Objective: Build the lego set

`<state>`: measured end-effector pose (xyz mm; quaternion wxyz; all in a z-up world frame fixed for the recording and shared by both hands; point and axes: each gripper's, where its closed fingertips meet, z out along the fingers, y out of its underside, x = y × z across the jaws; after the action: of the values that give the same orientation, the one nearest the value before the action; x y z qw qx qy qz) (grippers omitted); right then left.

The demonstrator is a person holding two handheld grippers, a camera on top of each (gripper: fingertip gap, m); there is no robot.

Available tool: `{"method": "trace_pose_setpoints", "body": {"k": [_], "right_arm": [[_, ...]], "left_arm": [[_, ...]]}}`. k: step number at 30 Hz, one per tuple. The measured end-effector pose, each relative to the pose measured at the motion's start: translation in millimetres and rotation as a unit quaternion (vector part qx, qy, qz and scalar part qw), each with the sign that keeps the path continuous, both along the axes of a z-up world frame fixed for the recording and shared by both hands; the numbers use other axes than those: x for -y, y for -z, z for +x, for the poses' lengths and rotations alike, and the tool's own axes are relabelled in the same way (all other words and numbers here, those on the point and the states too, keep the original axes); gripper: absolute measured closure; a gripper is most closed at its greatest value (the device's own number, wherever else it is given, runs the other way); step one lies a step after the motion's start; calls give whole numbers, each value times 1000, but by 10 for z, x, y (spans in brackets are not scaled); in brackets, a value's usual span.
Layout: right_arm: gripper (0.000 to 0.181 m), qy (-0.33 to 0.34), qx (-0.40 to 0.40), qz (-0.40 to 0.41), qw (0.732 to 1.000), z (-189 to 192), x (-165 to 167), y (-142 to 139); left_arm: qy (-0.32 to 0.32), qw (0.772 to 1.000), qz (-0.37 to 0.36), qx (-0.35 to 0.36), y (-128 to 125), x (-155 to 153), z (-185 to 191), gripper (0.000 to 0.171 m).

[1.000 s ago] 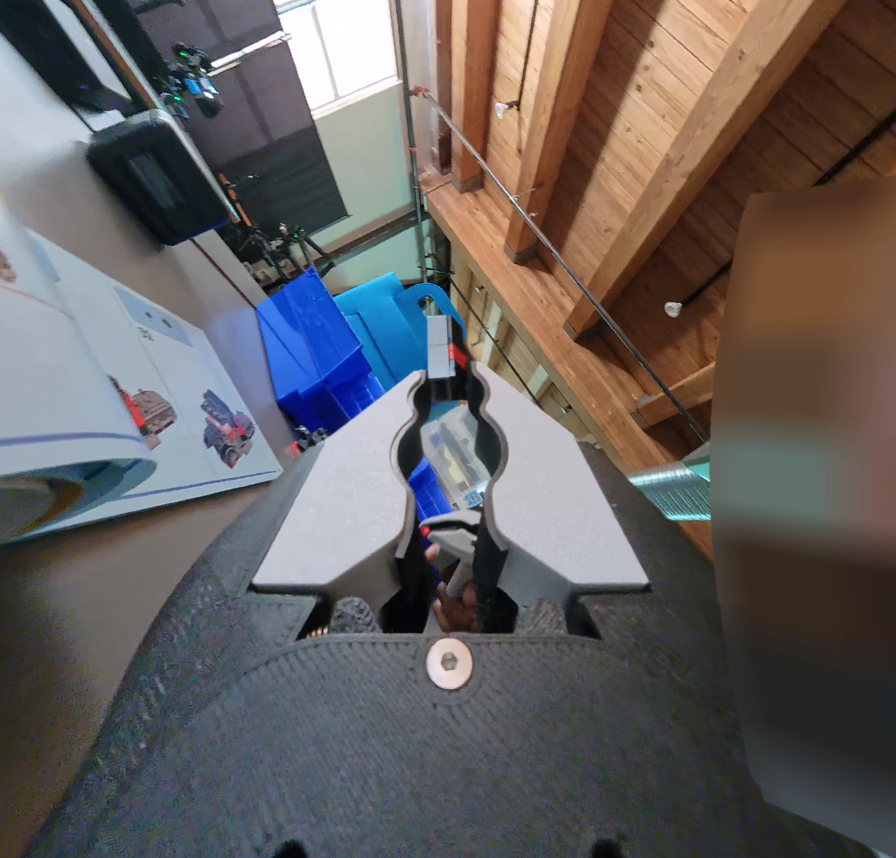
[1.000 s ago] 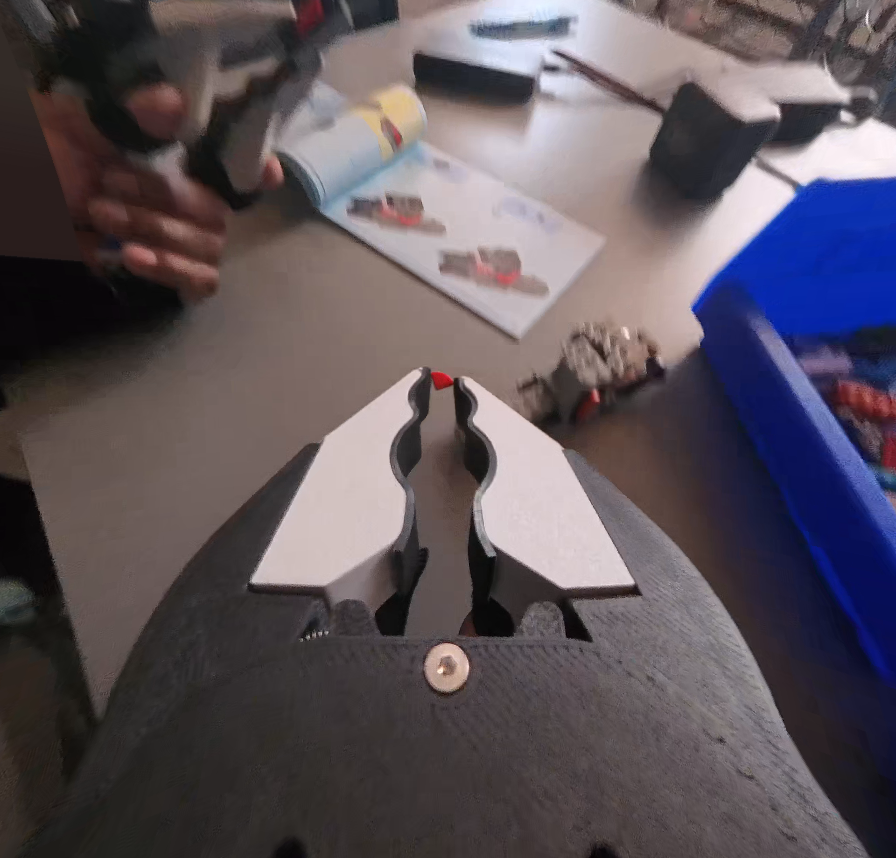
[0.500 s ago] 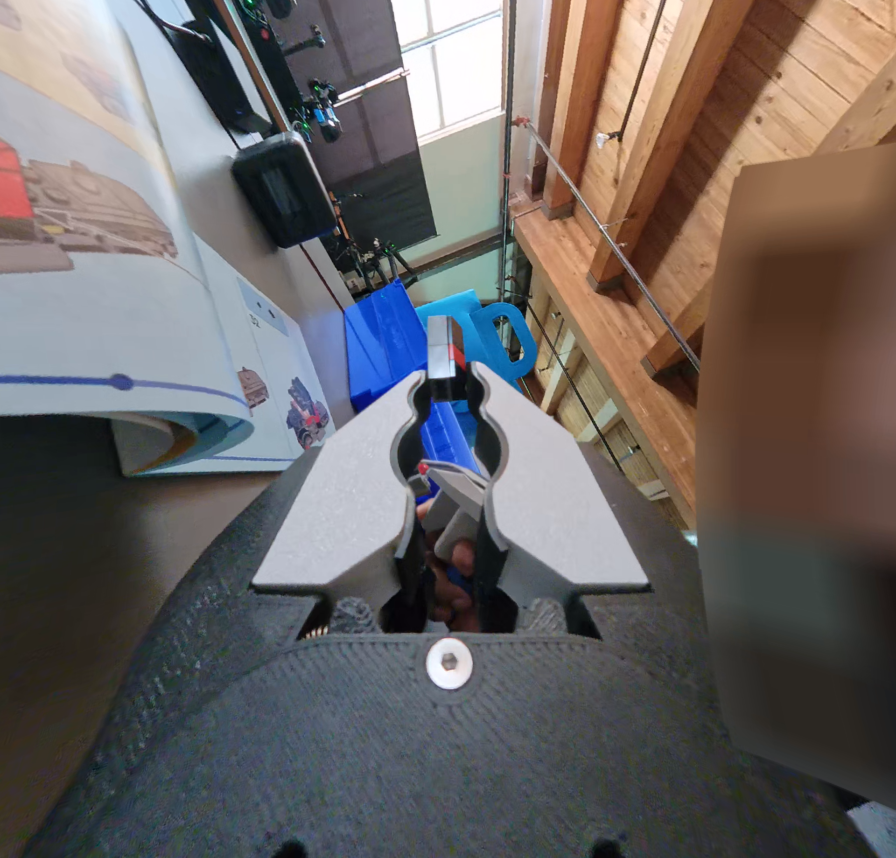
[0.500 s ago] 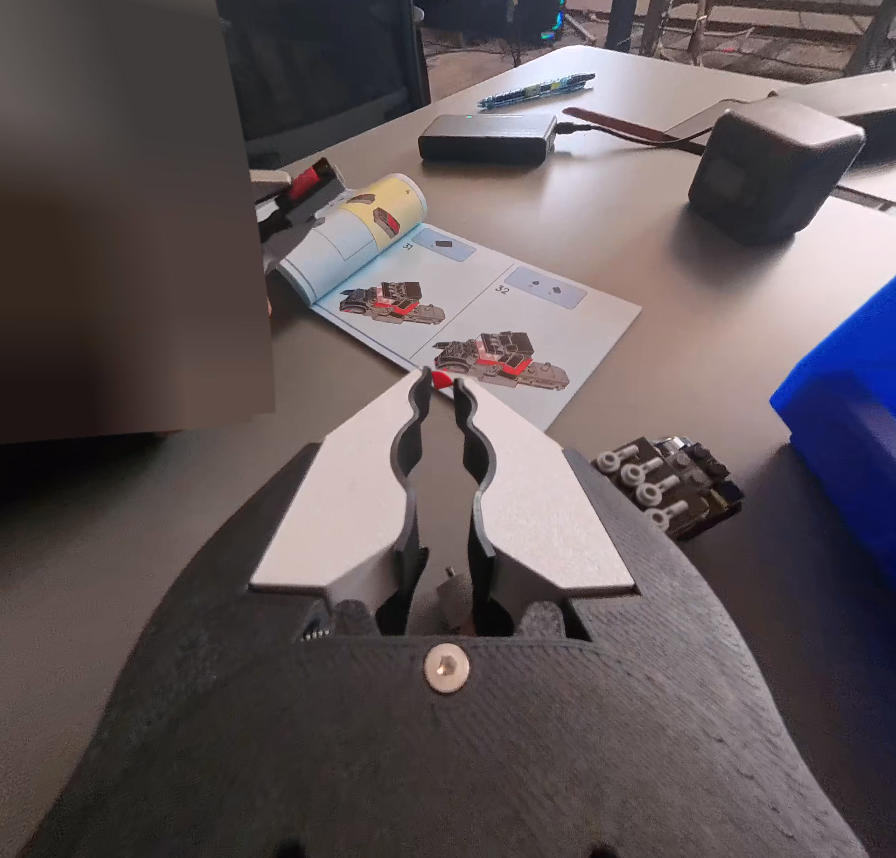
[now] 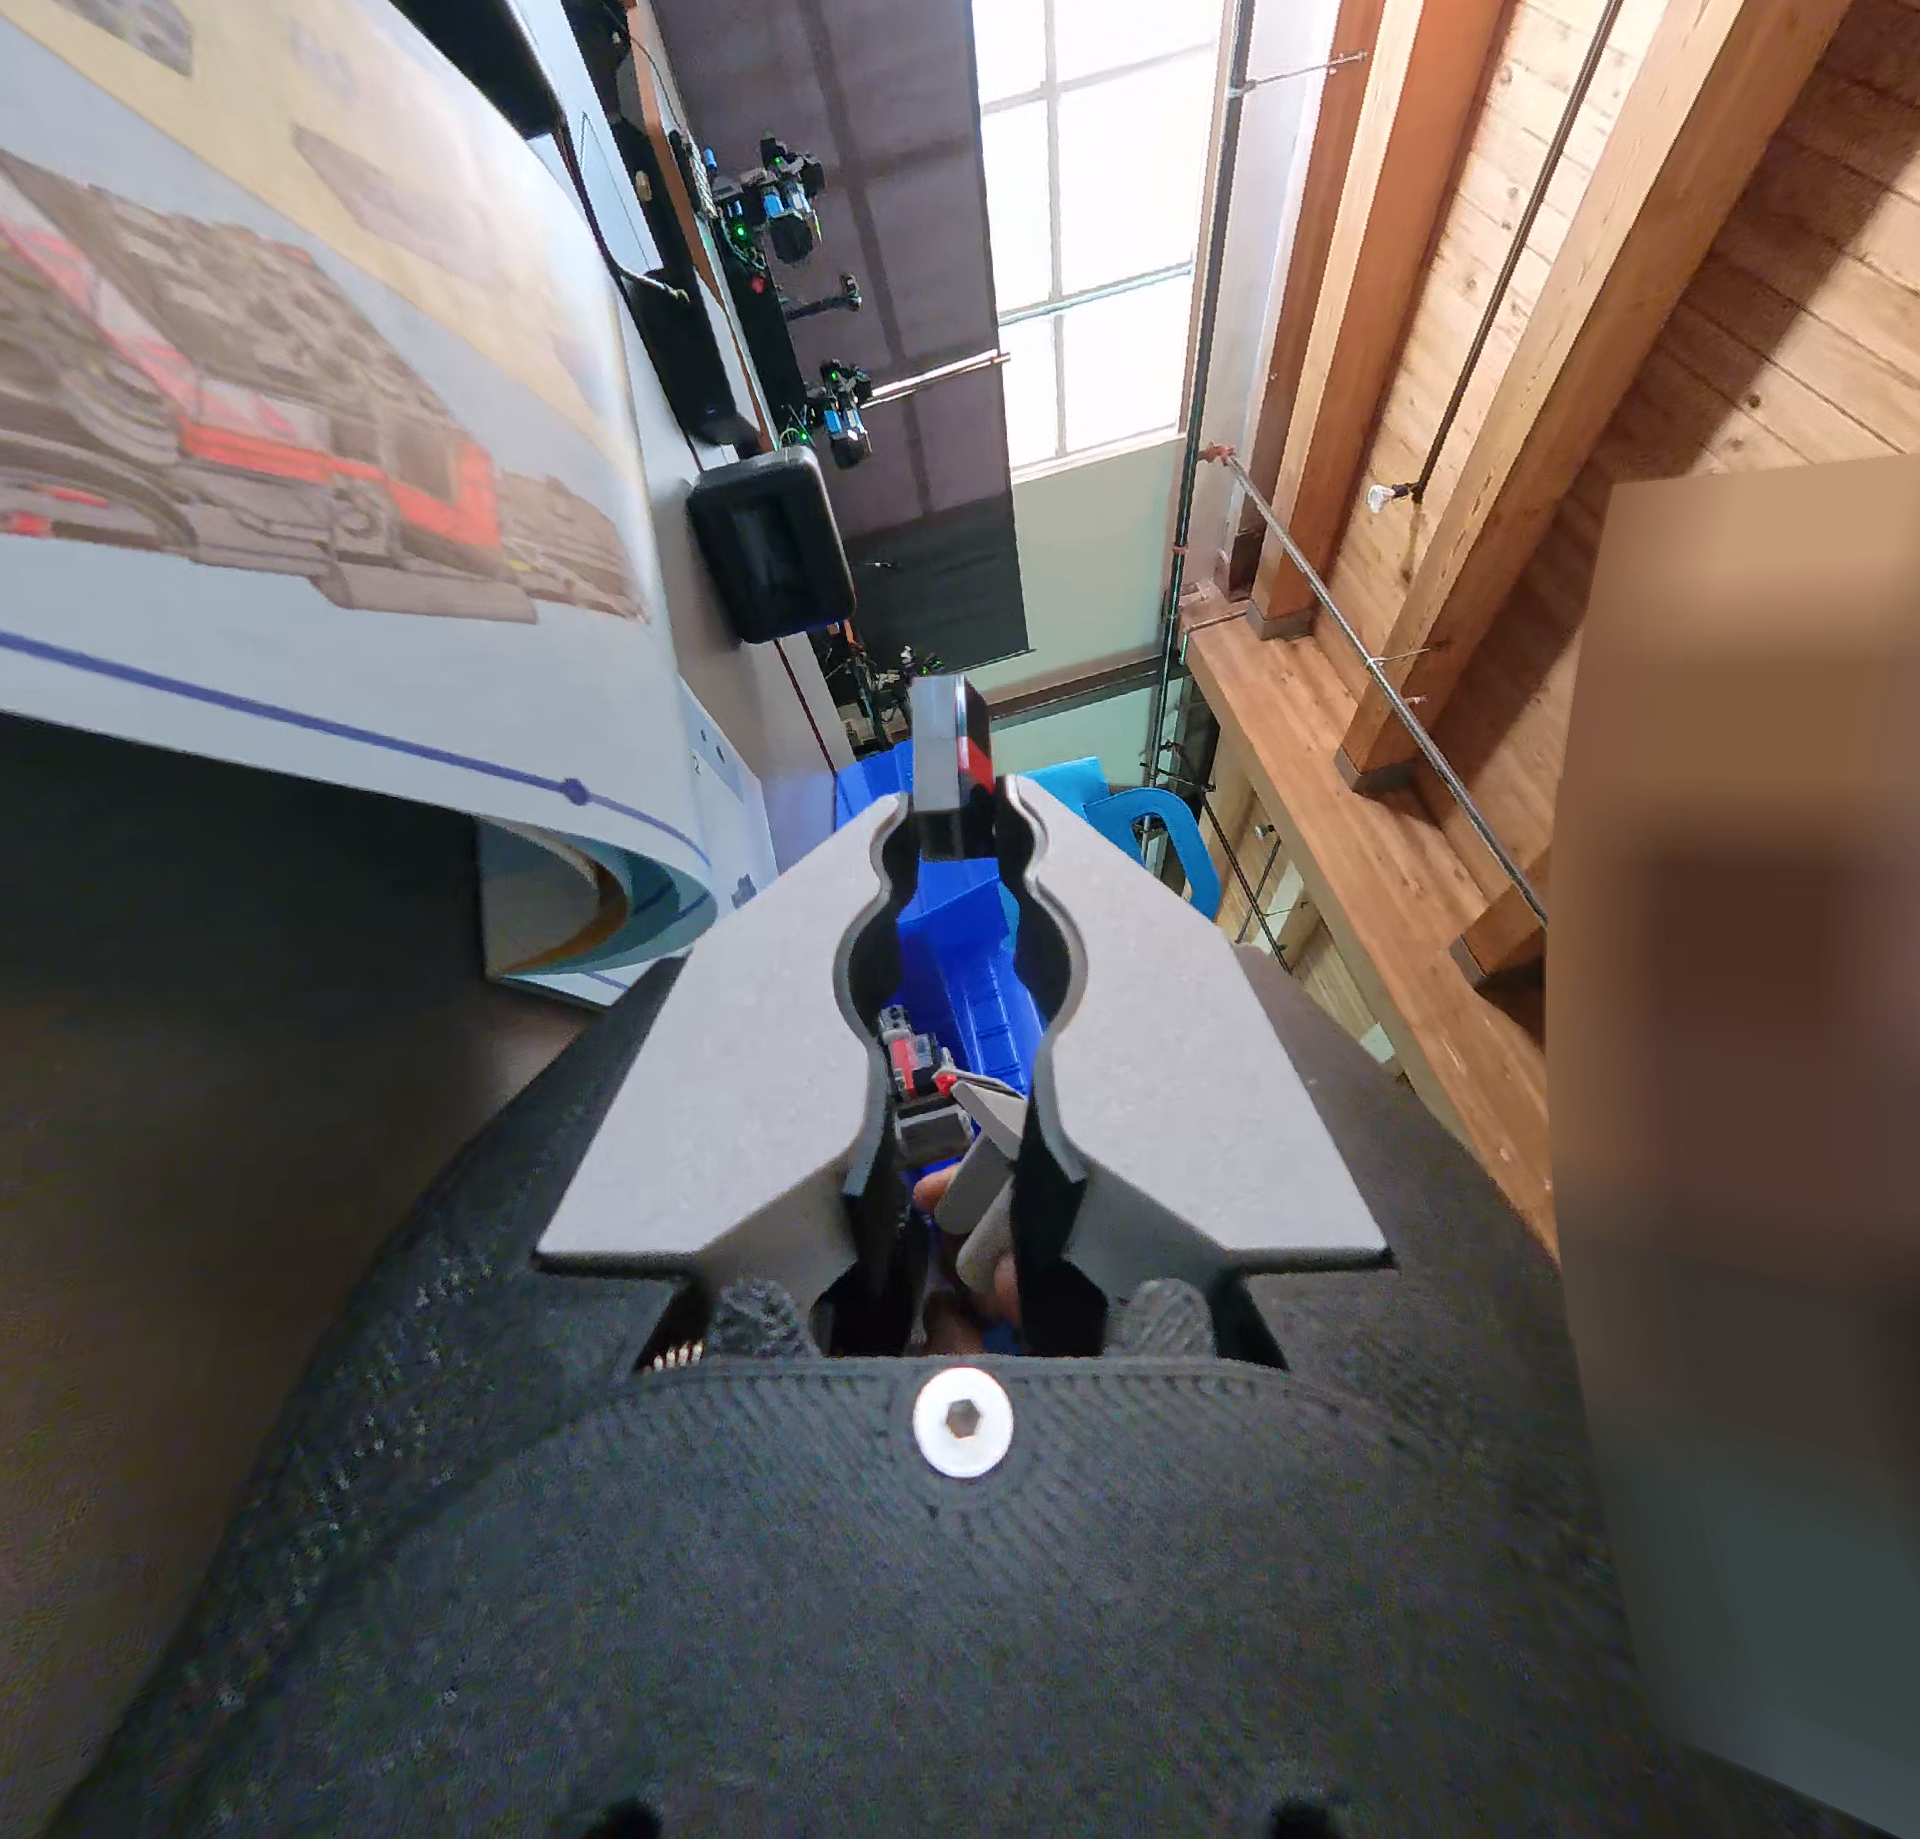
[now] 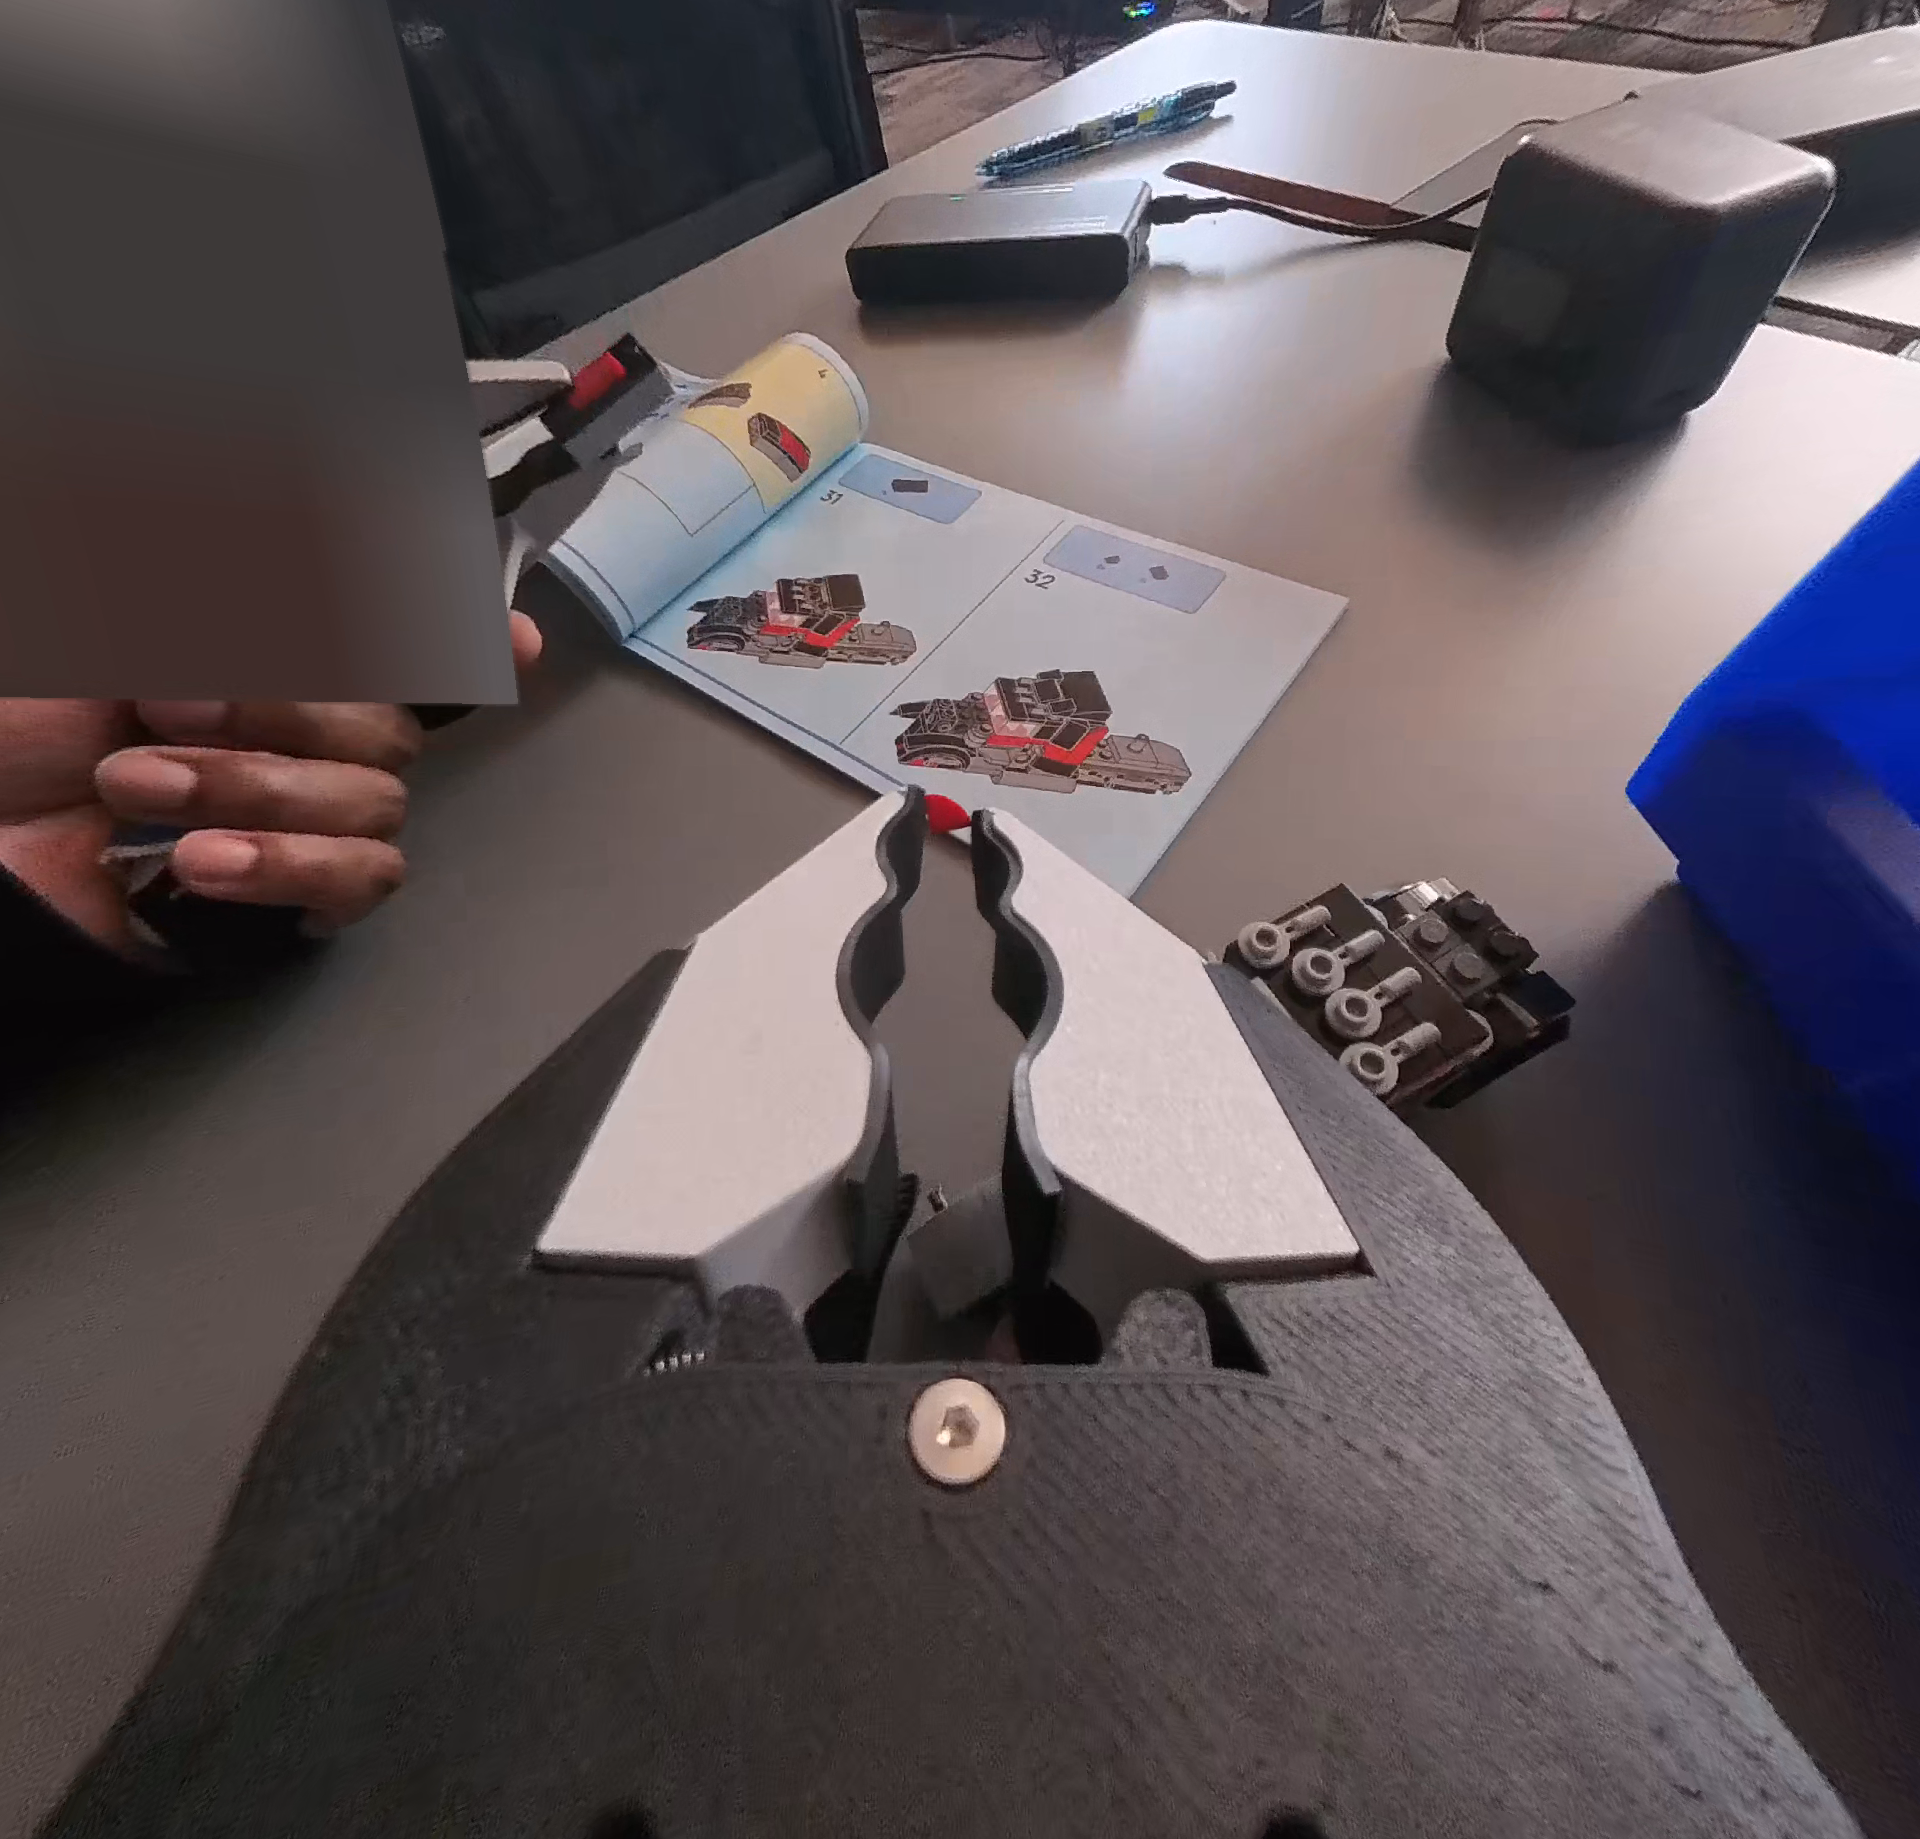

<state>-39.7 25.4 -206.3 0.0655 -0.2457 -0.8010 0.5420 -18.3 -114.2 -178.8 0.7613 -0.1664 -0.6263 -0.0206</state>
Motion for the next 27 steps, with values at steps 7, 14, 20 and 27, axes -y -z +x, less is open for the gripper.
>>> {"method": "trace_pose_setpoints", "body": {"k": [7, 14, 20, 27], "right_arm": [[173, -3, 8, -11, 1000, 18, 50, -29], [173, -4, 2, -15, 1000, 19, 83, -91], [173, 2, 32, -33, 999, -24, 24, -70], [173, 11, 78, -53, 995, -83, -32, -29]], "left_arm": [[21, 1000, -1, 10, 26, -100, 29, 157], [35, 999, 7, 10, 29, -145, 47, 157], [33, 999, 14, 17, 53, -125, 34, 157], [26, 999, 29, 24, 82, -71, 14, 157]]}}
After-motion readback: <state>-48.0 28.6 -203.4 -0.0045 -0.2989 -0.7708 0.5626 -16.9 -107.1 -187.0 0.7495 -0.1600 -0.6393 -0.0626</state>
